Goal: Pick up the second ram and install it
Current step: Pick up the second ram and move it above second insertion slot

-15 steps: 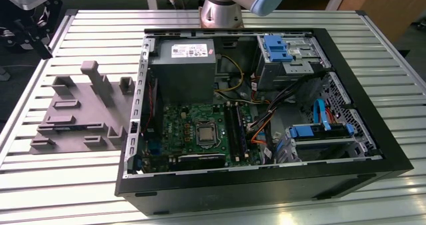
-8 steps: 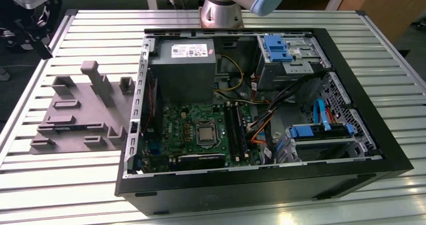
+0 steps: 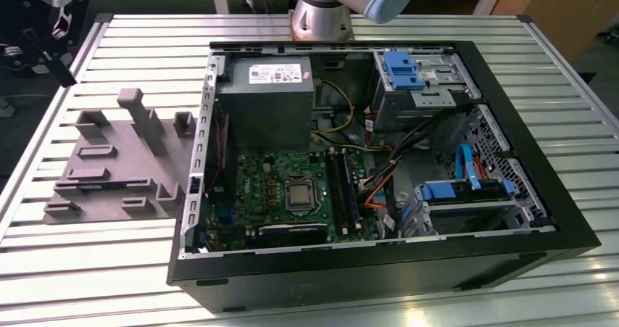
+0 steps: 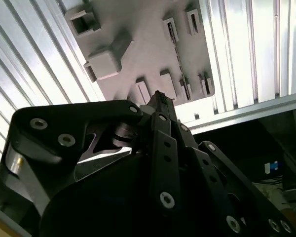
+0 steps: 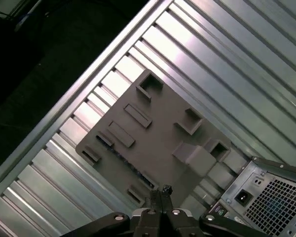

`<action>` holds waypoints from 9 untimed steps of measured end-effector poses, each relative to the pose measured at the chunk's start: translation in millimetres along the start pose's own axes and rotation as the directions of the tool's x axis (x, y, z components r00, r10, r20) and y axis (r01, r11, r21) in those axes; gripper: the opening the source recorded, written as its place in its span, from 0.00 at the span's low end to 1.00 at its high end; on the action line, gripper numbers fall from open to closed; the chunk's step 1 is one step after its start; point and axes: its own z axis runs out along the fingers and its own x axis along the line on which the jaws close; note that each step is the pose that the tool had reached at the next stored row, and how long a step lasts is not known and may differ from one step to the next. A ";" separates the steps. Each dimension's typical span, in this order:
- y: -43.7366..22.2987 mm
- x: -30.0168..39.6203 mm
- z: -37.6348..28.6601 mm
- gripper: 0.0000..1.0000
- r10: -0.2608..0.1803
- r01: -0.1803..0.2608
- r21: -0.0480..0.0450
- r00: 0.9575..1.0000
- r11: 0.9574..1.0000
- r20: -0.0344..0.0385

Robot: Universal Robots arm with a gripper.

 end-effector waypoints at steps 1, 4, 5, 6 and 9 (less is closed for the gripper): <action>0.0 0.0 0.2 0.11 -0.018 0.018 0.000 1.000 1.000 -0.001; 0.0 0.1 0.3 0.11 -0.064 0.064 -0.001 0.998 0.998 -0.003; 0.0 0.1 0.3 0.11 -0.065 0.065 -0.001 0.998 0.998 -0.003; 0.0 0.0 0.4 0.11 -0.065 0.065 -0.001 0.998 0.998 -0.003; 0.0 0.0 0.4 0.11 -0.065 0.065 -0.001 0.998 0.998 -0.003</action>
